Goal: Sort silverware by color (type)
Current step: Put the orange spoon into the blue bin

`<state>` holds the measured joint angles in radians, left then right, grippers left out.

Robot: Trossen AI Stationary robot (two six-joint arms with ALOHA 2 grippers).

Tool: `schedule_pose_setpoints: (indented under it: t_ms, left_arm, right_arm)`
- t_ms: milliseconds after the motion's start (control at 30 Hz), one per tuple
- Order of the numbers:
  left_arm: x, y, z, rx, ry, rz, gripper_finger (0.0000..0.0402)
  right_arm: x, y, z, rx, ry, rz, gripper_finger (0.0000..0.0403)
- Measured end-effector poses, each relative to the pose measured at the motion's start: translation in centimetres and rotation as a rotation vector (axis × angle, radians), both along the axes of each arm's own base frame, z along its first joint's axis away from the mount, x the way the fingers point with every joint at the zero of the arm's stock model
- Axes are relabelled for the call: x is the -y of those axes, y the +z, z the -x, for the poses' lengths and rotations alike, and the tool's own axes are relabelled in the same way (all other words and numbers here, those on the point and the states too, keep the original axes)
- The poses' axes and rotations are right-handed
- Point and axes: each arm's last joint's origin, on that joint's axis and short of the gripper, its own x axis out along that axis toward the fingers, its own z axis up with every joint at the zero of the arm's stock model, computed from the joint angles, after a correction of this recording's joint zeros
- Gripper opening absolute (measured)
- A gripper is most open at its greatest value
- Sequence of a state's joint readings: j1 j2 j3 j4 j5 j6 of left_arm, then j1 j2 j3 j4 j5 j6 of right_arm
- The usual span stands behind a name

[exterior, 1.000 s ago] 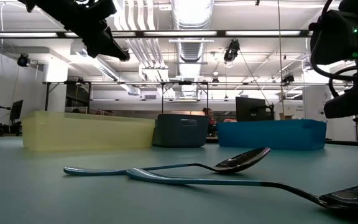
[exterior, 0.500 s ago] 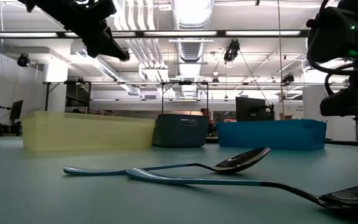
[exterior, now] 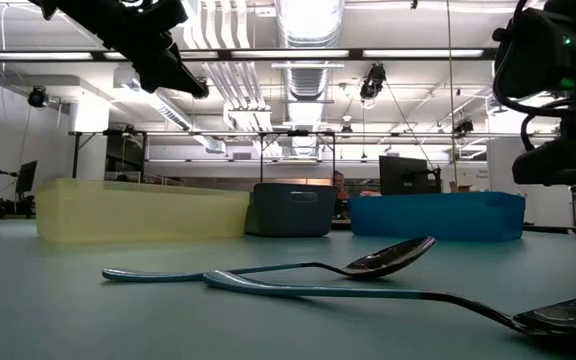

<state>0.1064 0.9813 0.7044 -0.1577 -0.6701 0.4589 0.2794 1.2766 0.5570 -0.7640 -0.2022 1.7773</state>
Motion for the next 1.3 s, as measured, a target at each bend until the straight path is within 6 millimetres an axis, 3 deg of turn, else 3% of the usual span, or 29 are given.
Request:
schedule_pose_setpoints:
  t_ms: [800, 1033, 1300]
  left_arm:
    - [0.0, 0.1, 0.0, 0.007, -0.001, -0.001, 0.0029]
    - [0.0, 0.0, 0.0, 0.007, 0.0, -0.001, 0.0029]
    - [0.0, 0.0, 0.0, 0.007, 0.0, -0.001, 0.0029]
  right_arm:
    - [0.0, 5.0, -5.9, 0.257, 0.129, 0.112, 0.0009]
    - [1.5, 5.8, -9.7, 0.288, 0.243, 0.125, 0.0009]
    - [5.0, 7.8, -13.5, 0.231, 0.406, 0.132, 0.0009]
